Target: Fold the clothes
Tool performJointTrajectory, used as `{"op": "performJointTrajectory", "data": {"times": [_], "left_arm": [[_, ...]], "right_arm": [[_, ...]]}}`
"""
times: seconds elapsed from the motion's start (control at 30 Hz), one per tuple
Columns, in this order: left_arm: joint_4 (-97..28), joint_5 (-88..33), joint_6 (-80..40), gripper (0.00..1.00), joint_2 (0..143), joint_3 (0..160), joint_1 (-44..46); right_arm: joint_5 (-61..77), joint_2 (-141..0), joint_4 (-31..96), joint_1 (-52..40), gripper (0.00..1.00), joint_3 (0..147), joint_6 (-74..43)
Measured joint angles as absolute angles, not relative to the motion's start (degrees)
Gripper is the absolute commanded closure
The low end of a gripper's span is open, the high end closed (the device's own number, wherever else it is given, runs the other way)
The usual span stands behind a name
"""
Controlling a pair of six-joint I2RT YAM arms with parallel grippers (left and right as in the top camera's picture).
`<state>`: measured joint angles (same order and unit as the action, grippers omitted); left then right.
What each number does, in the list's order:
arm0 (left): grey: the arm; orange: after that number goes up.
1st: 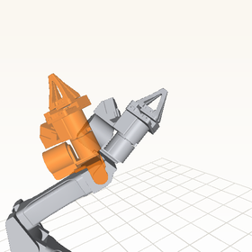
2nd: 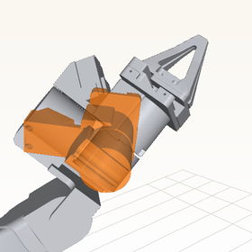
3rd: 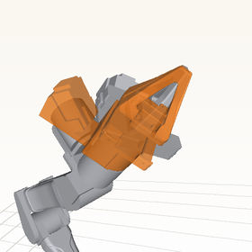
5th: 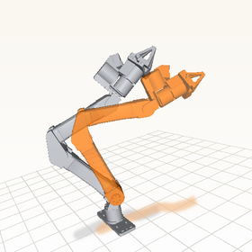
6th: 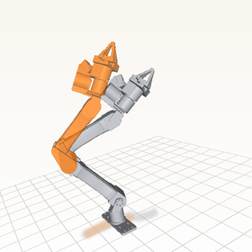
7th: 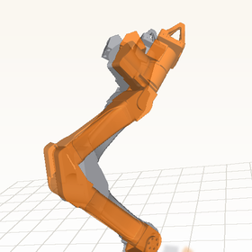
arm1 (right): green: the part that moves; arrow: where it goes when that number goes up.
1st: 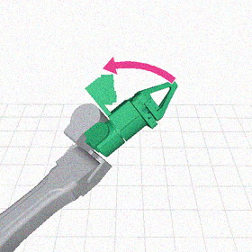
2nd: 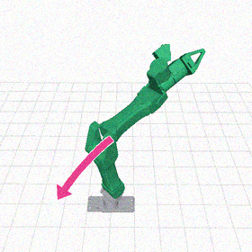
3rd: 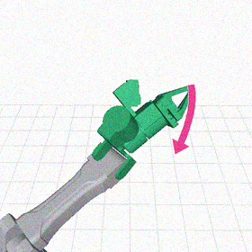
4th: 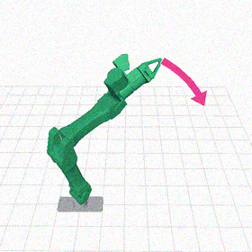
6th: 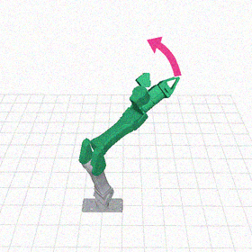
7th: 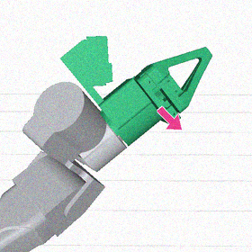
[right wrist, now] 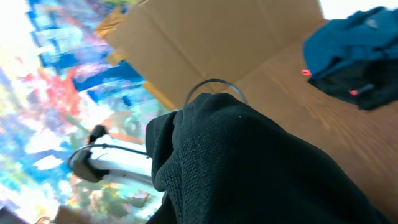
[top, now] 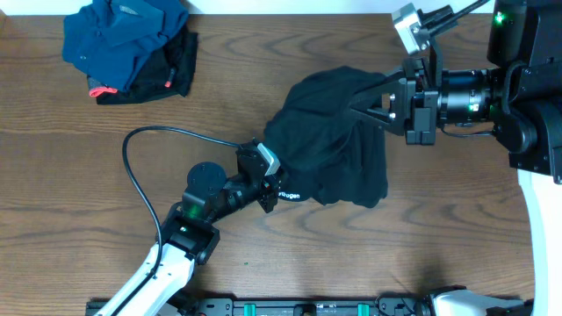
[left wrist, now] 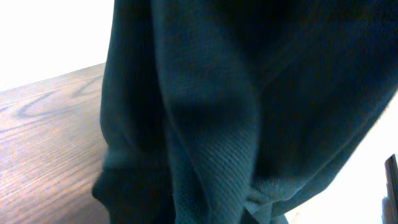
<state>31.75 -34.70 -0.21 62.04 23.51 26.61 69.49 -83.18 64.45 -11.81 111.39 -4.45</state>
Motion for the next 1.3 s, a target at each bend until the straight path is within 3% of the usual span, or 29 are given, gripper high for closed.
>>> {"op": "performJointTrajectory", "data": {"times": [0.17,0.2,0.3,0.4,0.6,0.67,0.87,1.1,1.3], "left_arm": [[31.29,-33.69,-1.32,0.88,62.04,23.51,25.26],[31.07,-33.45,-1.54,0.88,62.04,23.51,24.77],[29.87,-32.75,-1.96,0.88,62.04,23.51,23.33],[29.52,-32.58,-2.15,0.88,62.04,23.51,22.46],[28.29,-31.03,-2.81,0.88,62.04,23.51,21.45],[27.22,-29.50,-2.83,0.84,62.04,23.51,21.23],[25.87,-28.75,-3.07,0.54,62.04,23.51,21.08],[23.16,-33.65,-3.18,0.42,62.06,23.51,23.38],[22.85,-33.32,-2.98,0.23,62.74,23.51,29.26]], "right_arm": [[56.18,-83.18,64.53,-11.75,0.82,111.42,-6.00],[53.56,-83.18,64.66,-11.73,0.75,111.44,-6.28],[44.38,-83.15,65.60,-11.64,0.37,111.61,-6.94],[36.77,-83.15,67.05,-11.60,0.23,111.66,-7.31],[24.97,-83.46,73.80,-11.46,0.16,111.72,-7.18],[22.41,-84.05,77.06,-11.46,0.14,111.77,-7.25],[13.98,-86.67,85.56,-11.46,0.02,111.66,-11.09],[8.05,-86.85,84.93,-11.42,0.01,104.18,-18.06],[6.98,-86.96,78.52,-10.79,0.01,91.81,-21.78]]}}
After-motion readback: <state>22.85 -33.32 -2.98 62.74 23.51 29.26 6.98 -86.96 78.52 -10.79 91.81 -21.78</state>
